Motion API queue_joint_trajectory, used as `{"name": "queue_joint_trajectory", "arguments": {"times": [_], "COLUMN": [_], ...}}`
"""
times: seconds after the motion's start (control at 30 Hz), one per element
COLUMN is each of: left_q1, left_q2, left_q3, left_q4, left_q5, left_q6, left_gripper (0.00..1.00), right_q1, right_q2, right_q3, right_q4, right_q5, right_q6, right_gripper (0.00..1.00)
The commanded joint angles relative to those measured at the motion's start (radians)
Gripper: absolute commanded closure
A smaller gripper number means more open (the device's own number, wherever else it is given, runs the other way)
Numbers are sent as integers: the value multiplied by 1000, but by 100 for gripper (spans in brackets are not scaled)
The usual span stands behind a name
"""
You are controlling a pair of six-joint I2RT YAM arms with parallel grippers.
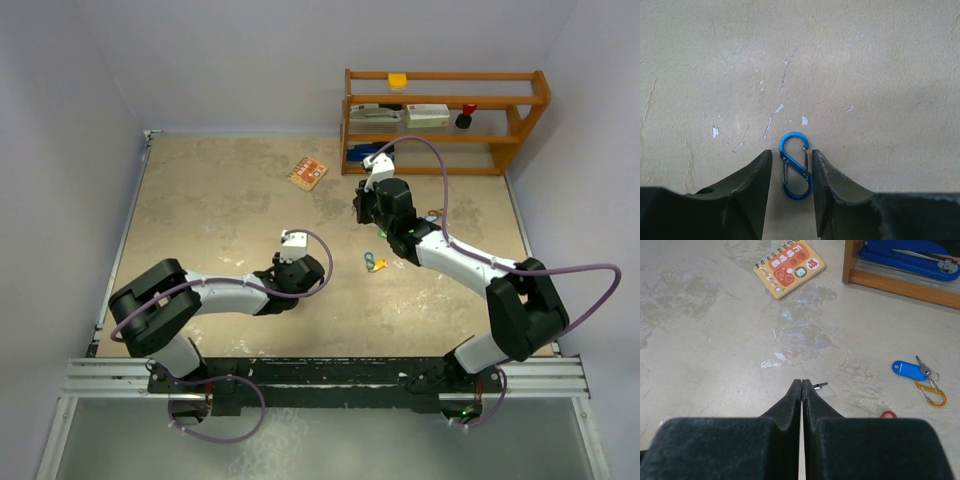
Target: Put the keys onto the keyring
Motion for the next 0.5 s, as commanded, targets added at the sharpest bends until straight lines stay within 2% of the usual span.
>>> {"name": "queue_joint_trajectory", "arguments": {"times": [0.0,0.27,0.47], "left_q1": [-13,-28,-35], "left_q2": [1,-15,-21], "left_q3": [18,10,8], "left_q4": [-22,-50,-68], "left_q5": [-11,-9,-10], "left_q6": [-26,-41,-55], "left_gripper": [69,69,64], "right_q1": [5,5,5], "right_q2": [-39,-37,-33], "right_q3": [-11,-10,-8], "right_q4": [18,17,15], "right_q5": [31,33,30], "right_q6": [8,8,8], "right_gripper": [100,100,100]}}
